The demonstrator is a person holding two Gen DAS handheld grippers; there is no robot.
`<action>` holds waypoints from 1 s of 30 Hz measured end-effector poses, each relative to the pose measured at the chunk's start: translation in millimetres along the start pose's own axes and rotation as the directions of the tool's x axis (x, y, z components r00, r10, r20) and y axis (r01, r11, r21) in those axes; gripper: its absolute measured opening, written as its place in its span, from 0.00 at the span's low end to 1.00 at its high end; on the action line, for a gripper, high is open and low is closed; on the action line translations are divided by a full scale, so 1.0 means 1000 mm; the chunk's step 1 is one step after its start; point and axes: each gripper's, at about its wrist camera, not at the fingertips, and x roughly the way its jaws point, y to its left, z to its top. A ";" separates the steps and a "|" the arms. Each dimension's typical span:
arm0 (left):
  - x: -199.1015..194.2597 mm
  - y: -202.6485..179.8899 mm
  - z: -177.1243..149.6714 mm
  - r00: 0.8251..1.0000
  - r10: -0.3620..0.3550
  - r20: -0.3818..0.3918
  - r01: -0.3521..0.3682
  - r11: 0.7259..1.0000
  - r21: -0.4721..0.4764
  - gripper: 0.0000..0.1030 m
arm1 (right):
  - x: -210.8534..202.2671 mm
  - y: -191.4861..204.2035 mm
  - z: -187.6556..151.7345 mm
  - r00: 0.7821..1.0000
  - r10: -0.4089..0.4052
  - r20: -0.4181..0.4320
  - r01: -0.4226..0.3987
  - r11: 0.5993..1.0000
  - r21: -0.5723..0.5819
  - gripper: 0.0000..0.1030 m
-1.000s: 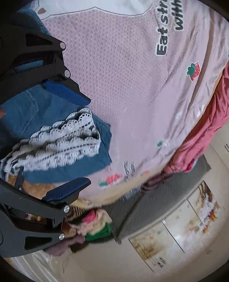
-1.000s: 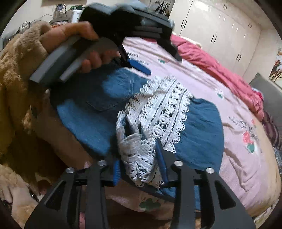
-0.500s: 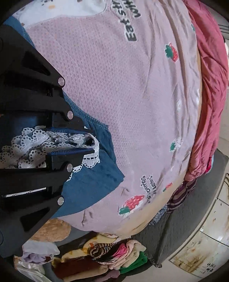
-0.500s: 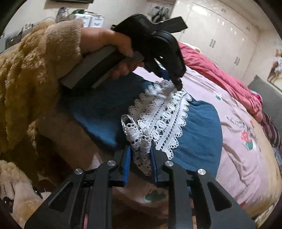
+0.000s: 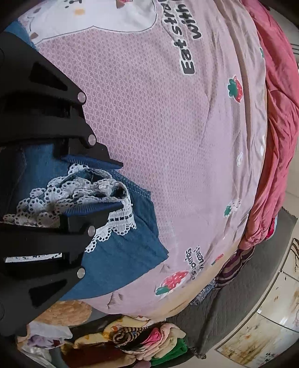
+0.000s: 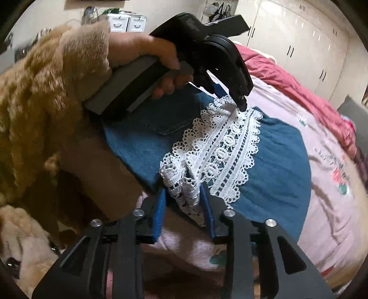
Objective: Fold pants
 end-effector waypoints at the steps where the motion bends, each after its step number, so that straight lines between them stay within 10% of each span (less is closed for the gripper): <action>1: 0.000 0.000 0.000 1.000 0.003 0.002 -0.003 1.000 -0.001 0.24 | -0.004 -0.003 0.000 0.999 0.035 0.004 -0.035 0.999 0.030 0.39; 16: -0.031 -0.015 -0.006 0.998 0.041 0.043 -0.042 0.999 0.017 0.43 | -0.040 -0.063 0.003 0.992 0.097 0.085 -0.116 0.957 0.267 0.41; 30: -0.068 -0.024 -0.015 0.994 0.043 0.098 -0.046 0.999 0.026 0.63 | -0.046 -0.075 0.003 0.994 0.055 0.097 -0.084 0.944 0.318 0.70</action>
